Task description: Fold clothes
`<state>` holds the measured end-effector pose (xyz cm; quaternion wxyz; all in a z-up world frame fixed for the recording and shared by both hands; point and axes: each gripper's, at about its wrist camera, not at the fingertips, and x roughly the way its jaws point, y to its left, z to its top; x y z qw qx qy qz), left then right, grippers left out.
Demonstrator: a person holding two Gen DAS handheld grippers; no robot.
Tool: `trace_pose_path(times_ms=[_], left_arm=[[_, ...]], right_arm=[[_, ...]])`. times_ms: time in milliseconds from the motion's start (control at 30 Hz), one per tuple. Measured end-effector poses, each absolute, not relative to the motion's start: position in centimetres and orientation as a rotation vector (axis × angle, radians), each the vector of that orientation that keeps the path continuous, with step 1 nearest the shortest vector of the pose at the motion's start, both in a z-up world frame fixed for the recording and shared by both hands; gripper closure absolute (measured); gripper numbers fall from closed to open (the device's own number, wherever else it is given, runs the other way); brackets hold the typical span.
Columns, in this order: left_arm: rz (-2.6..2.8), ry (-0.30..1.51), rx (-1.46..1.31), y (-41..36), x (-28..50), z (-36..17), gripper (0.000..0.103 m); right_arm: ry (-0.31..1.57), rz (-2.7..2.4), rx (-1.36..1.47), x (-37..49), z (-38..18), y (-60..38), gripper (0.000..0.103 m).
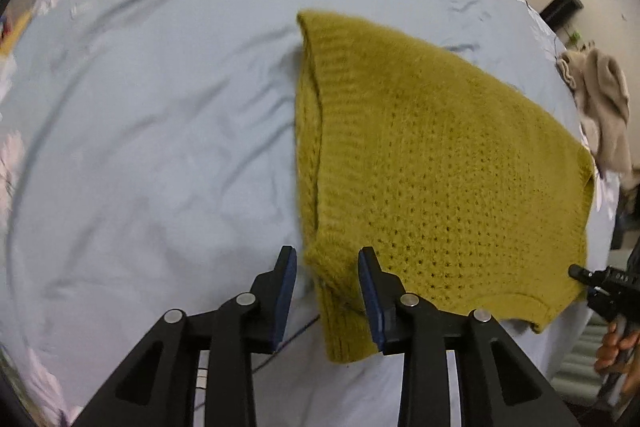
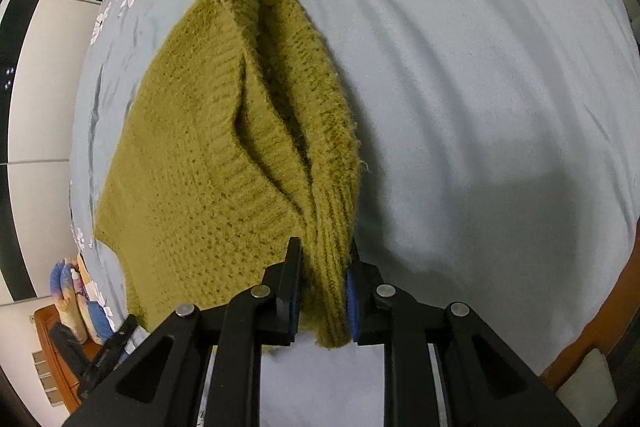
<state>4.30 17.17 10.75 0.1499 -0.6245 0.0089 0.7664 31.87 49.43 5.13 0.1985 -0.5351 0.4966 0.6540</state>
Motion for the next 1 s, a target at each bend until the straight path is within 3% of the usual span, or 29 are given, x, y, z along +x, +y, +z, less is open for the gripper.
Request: trace_pose_path(times_ms=[200, 433, 667, 1000], left_arm=[[2.188, 0.023, -1.651, 19.3, 3.8, 13.5, 0.067], [2.027, -0.037, -1.645, 25.5, 6.3, 10.4, 0.067], [1.954, 0.112, -1.644, 30.3, 8.8, 6.9, 0.067], [1.940, -0.044, -1.670, 29.6, 8.3, 7.3, 0.066]], right_arm=[[1.402, 1.806, -1.486, 32.1, 4.4, 49.2, 0.082], [1.407, 1.809, -1.454, 32.5, 4.3, 48.8, 0.081], [1.400, 1.803, -1.448, 32.7, 4.7, 48.3, 0.081], [1.324, 1.855, -1.467, 32.5, 6.5, 46.6, 0.079]])
